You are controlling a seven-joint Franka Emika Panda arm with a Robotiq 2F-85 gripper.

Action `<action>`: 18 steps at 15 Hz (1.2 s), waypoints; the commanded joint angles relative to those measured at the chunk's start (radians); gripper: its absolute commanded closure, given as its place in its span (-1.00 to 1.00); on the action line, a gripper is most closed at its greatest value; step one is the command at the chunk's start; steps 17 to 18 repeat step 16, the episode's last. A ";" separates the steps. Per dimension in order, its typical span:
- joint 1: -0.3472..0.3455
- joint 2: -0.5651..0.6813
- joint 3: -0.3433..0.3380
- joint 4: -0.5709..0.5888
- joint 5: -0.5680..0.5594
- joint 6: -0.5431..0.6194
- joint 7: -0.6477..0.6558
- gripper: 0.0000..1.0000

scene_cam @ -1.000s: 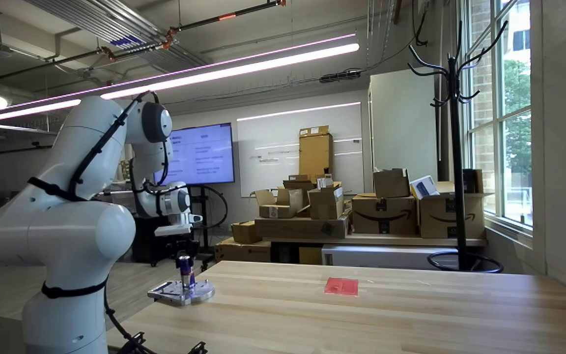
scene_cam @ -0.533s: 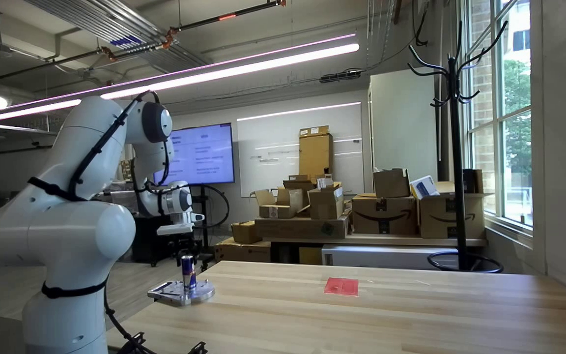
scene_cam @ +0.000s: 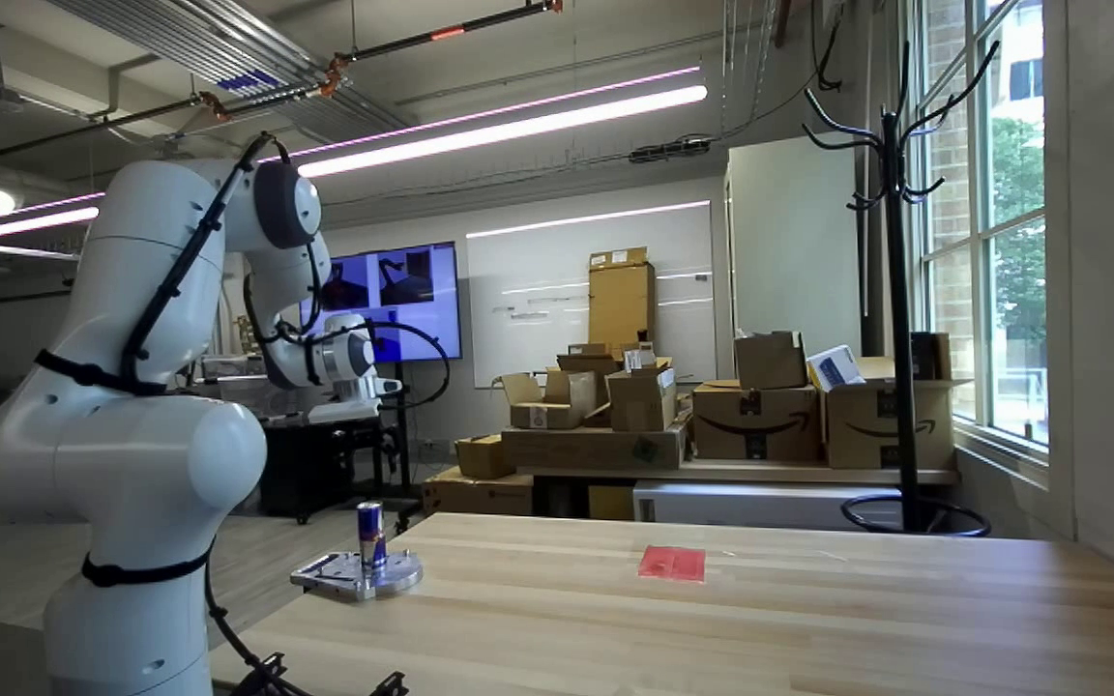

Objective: Put the can on the silver object.

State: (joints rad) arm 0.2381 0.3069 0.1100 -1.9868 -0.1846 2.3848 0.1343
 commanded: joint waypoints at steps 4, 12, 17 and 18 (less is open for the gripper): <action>-0.078 -0.262 -0.041 -0.112 0.039 -0.099 0.010 -1.00; -0.230 -0.488 -0.148 -0.256 0.092 -0.176 -0.025 -1.00; -0.233 -0.433 -0.135 -0.212 0.077 -0.152 -0.008 -1.00; -0.233 -0.433 -0.135 -0.212 0.077 -0.152 -0.008 -1.00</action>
